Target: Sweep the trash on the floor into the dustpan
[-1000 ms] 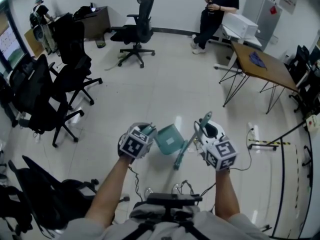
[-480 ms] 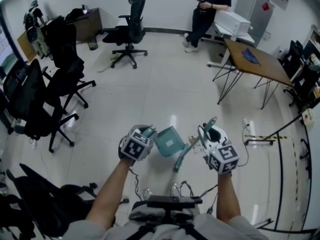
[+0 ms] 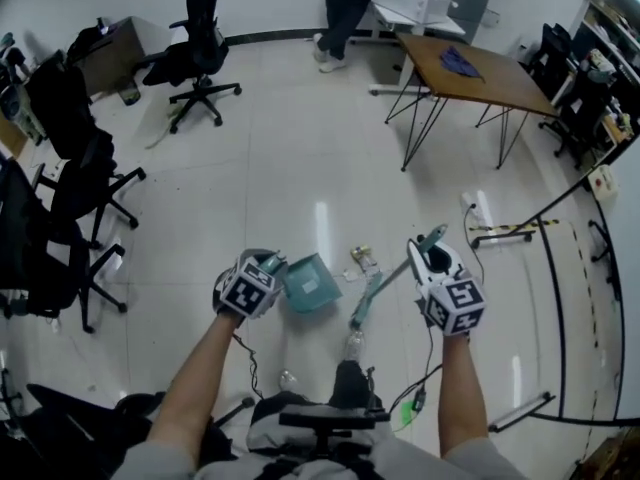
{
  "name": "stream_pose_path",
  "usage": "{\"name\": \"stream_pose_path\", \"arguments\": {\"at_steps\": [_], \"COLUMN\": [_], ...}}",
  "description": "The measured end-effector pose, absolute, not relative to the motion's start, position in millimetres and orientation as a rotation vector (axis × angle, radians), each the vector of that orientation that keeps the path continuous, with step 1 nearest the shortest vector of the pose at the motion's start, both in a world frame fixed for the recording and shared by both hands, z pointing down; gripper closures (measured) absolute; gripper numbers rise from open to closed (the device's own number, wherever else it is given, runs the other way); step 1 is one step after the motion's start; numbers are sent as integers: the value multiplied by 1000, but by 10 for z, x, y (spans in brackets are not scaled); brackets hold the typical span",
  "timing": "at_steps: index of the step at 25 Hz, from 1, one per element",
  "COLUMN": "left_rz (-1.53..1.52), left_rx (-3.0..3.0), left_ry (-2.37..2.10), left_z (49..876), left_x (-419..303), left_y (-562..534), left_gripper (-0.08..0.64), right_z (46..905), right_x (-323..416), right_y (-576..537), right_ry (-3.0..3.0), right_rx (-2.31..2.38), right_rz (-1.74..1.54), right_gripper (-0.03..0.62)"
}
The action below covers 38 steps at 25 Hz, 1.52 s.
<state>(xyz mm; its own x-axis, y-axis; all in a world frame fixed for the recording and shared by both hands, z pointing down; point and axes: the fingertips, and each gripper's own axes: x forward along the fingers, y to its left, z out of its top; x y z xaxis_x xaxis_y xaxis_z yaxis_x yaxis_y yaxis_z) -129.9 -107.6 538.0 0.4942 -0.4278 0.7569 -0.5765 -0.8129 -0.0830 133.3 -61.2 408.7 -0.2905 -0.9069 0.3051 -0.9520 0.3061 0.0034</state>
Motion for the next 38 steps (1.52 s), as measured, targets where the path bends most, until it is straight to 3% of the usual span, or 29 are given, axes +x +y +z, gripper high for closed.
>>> {"name": "stream_pose_path", "arguments": {"at_steps": [9, 16, 23, 26, 38], "left_rz": [1374, 1458, 1420, 1397, 1398], "left_rx": [2511, 2484, 2480, 2455, 2436], "left_ry": [-792, -691, -730, -752, -752], "left_z": [5973, 6426, 6565, 6574, 6590], "left_x": [-558, -55, 237, 303, 312], "left_y": [-1314, -1659, -2026, -2079, -2136], "left_gripper": [453, 453, 454, 454, 453], "right_z": [4804, 5774, 6541, 6531, 6180], "right_x": [2620, 2955, 2803, 2637, 1589], "right_y": [-1146, -1679, -1954, -1940, -1809], "right_ry": [-2252, -2218, -2293, -2379, -2689], "right_rx": [1656, 1491, 1462, 1549, 1373], "right_rz": [224, 134, 260, 451, 694], "right_gripper": [503, 505, 505, 500, 499]}}
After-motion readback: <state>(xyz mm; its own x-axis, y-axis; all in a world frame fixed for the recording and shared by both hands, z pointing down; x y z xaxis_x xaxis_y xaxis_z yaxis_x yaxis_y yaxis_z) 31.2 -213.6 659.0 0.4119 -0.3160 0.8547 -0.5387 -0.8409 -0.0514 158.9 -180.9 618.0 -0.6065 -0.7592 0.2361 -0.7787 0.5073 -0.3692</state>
